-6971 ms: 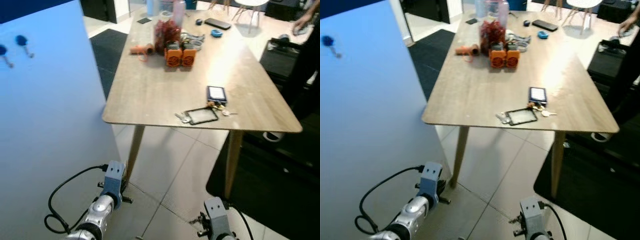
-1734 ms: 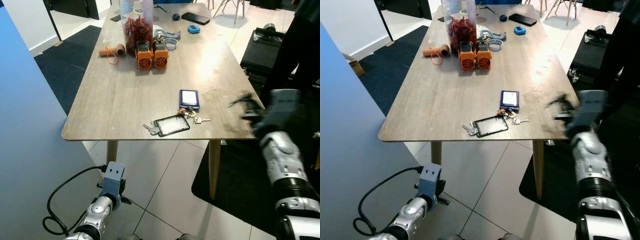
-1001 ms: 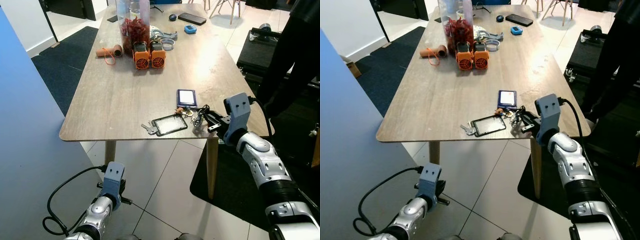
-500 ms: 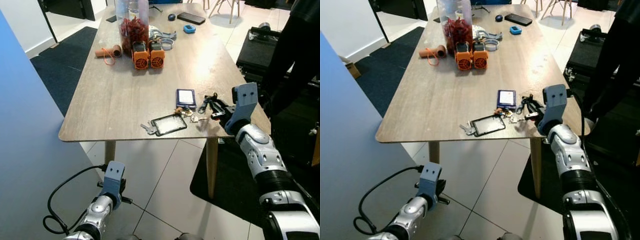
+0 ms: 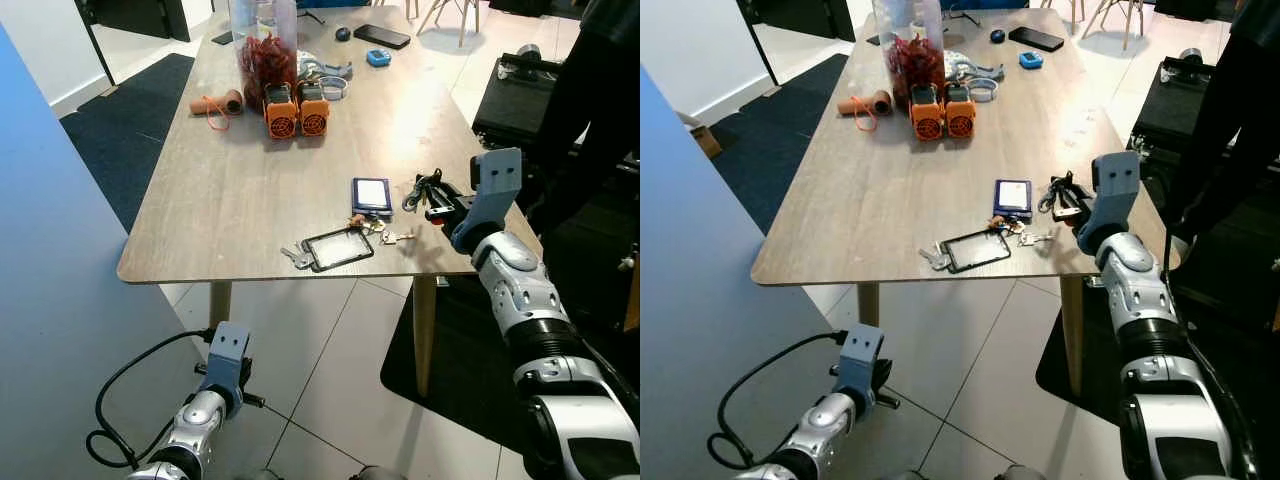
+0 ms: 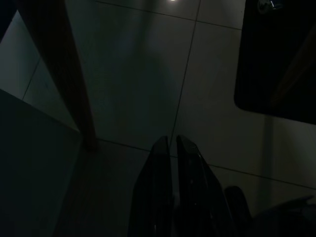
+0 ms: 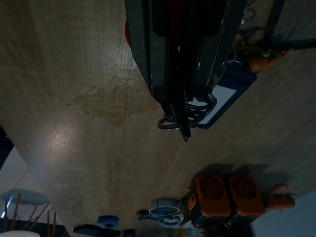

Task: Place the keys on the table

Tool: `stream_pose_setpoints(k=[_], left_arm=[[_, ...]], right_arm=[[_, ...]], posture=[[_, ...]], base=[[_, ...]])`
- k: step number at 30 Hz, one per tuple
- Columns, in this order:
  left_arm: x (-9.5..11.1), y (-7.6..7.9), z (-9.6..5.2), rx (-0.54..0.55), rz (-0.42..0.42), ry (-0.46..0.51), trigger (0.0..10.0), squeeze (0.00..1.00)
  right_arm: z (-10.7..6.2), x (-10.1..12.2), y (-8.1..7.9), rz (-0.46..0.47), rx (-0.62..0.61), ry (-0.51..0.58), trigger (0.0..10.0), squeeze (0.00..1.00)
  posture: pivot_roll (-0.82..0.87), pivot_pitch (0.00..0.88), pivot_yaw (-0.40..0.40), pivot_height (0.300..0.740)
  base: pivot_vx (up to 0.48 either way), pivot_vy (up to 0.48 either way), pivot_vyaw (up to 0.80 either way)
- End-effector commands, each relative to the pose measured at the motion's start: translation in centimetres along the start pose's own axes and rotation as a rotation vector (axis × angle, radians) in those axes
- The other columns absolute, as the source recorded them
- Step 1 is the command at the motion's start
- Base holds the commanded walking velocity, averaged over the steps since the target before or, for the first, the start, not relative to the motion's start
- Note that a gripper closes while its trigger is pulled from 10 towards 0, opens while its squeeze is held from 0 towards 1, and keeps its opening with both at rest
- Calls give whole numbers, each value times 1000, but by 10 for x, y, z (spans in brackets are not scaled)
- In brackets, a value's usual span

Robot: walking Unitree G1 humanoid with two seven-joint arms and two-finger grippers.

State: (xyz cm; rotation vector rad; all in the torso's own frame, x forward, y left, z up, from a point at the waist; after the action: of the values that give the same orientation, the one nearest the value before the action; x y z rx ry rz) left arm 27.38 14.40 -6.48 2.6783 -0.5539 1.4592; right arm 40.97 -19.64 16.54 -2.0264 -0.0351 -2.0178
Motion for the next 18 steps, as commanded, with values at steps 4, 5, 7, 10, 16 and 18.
stream_pose_setpoints(k=[4, 5, 7, 10, 16, 18], left_arm=[[-7, -1, -3, 3, -9, -16, 10000, 0], [-7, 0, -3, 2, -10, -15, 10000, 0], [-7, 0, -3, 1, -11, -14, 10000, 0], [-6, 0, -3, -1, -14, -12, 10000, 0], [-5, 1, -2, -4, -18, -8, 10000, 0], [-5, 1, -2, -4, -19, -8, 10000, 0]], right_arm=[[2, 1, -7, 0, 25, 9, 10000, 0], [2, 0, -8, 3, 28, 7, 10000, 0], [2, -1, -8, 6, 30, 6, 10000, 0], [3, -2, -9, 16, 35, 5, 10000, 0], [2, -5, -9, 58, 52, 1, 10000, 1000], [2, -5, -9, 59, 54, -2, 10000, 1000]], posture=[[10, 70, 25, 740], [9, 69, 26, 740], [9, 69, 26, 740], [8, 68, 26, 740], [8, 66, 26, 740], [8, 66, 26, 740]], base=[[0, 0, 0], [0, 0, 0], [0, 0, 0], [0, 0, 0], [0, 0, 0], [0, 0, 0]])
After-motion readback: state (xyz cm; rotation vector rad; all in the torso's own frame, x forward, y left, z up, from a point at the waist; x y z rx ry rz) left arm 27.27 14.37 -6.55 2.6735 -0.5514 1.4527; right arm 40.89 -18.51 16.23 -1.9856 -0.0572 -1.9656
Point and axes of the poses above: a point about 5 cm out from each wrist's last joint towards the gripper, its own z axis pointing out of the wrist towards the gripper, its own x axis along the axis of the wrist's last joint, y = z × x, the point moved 4 cm from there along z, pointing out of the wrist towards the gripper, and after that the axes turned 10 degrees about z, right-handed, at the moved point
